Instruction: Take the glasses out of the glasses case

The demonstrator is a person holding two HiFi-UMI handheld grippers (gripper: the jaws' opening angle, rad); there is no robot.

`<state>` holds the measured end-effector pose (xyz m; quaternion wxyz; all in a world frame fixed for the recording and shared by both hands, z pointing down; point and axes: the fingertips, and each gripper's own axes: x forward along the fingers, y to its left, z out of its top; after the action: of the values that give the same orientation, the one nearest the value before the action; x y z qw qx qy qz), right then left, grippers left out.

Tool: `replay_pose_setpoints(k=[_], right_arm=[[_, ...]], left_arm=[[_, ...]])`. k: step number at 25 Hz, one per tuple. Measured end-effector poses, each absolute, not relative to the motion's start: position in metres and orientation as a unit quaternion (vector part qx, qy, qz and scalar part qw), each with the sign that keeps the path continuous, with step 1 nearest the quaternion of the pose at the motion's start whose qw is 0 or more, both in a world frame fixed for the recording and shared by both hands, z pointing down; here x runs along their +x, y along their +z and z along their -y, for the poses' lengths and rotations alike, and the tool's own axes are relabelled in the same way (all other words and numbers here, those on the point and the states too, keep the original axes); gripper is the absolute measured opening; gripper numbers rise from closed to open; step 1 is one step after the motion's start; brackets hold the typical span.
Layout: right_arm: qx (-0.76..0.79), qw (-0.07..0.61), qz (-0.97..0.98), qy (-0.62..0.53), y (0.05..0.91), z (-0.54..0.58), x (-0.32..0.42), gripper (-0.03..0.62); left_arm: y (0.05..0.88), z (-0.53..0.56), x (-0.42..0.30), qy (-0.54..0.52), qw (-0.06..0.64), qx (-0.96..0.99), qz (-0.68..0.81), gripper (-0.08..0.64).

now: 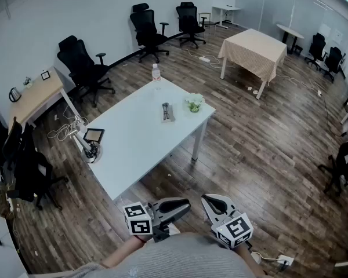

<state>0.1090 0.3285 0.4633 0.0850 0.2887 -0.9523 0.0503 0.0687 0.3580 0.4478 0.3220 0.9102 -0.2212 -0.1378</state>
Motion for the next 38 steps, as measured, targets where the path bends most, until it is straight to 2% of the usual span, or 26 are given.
replay_pose_setpoints(k=[12, 18, 25, 38], right_arm=[[0.284, 0.078, 0.954, 0.051, 0.463, -0.329, 0.109, 0.014], [0.264, 0.019, 0.962, 0.063, 0.446, -0.331, 0.105, 0.017], [0.246, 0.035, 0.966, 0.069, 0.455, -0.330, 0.095, 0.017], [0.247, 0.030, 0.966, 0.073, 0.459, -0.221, 0.055, 0.018]], left_arm=[[0.454, -0.361, 0.070, -0.136, 0.323, 0.910, 0.223, 0.072], [0.450, -0.359, 0.064, -0.139, 0.320, 0.906, 0.239, 0.072], [0.449, -0.343, 0.047, -0.162, 0.329, 0.892, 0.265, 0.072], [0.449, -0.240, 0.006, -0.171, 0.325, 0.893, 0.260, 0.072]])
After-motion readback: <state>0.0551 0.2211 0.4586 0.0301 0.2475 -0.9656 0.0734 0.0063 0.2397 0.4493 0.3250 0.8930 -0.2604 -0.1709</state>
